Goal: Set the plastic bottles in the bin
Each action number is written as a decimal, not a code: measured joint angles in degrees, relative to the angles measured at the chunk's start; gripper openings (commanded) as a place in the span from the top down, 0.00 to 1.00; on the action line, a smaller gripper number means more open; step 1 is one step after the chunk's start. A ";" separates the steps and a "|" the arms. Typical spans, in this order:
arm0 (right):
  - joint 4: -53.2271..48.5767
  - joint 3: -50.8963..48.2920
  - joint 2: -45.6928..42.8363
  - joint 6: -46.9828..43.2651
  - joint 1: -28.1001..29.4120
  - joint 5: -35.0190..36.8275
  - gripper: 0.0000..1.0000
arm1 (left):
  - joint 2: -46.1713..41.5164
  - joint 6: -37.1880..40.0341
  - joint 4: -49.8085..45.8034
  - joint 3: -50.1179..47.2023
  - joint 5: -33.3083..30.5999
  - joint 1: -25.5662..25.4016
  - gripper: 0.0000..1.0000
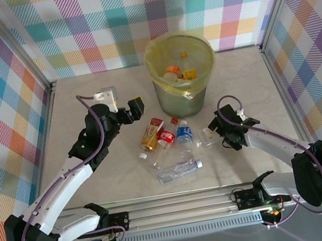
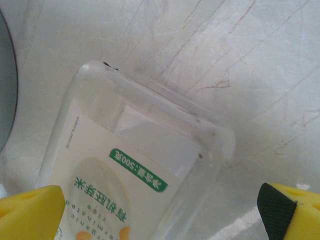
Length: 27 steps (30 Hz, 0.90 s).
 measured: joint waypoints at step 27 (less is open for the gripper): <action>-2.62 6.10 7.08 7.80 12.85 -6.43 0.01 | 2.45 -0.15 0.00 -0.02 -0.04 0.00 0.00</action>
